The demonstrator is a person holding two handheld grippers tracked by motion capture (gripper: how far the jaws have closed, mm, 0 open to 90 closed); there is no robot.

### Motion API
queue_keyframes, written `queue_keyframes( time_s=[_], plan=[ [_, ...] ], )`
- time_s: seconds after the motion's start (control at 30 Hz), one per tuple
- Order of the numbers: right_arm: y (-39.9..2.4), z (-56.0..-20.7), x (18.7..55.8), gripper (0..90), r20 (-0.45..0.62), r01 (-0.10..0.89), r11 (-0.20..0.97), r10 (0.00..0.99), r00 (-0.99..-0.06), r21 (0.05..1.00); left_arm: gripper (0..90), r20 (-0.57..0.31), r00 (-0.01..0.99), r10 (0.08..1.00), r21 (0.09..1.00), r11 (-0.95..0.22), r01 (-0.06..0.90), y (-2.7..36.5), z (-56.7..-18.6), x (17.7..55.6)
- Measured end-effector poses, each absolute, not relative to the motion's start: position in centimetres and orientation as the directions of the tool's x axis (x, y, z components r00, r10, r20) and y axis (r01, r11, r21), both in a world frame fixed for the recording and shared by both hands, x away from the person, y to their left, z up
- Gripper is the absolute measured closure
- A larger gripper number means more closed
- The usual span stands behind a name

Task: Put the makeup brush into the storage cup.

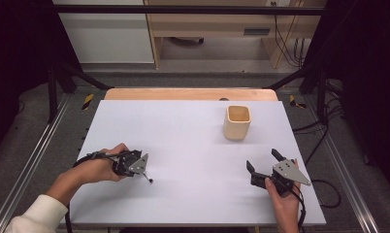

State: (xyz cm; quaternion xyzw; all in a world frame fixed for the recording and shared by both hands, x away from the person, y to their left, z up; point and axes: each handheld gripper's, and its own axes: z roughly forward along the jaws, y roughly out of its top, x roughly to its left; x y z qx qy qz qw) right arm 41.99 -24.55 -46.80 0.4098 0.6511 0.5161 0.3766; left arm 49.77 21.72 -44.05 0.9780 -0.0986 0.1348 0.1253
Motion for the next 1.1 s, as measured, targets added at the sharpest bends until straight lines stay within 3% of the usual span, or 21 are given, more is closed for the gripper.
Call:
queue_keyframes(
  time_s=[0.73,1.1],
  plan=[
    [-24.47,-46.86,42.05,3.3,-0.072,0.144,0.137,0.920,-0.385,0.980,81.1,0.284,0.943,-0.175,0.220,-0.945,-0.241,21.61,-44.16,49.77],
    [-24.37,-46.92,42.09,3.3,-0.073,0.145,0.138,0.920,-0.386,0.980,72.3,0.288,0.937,-0.197,0.200,-0.945,-0.260,21.70,-44.38,49.88]
  ],
)
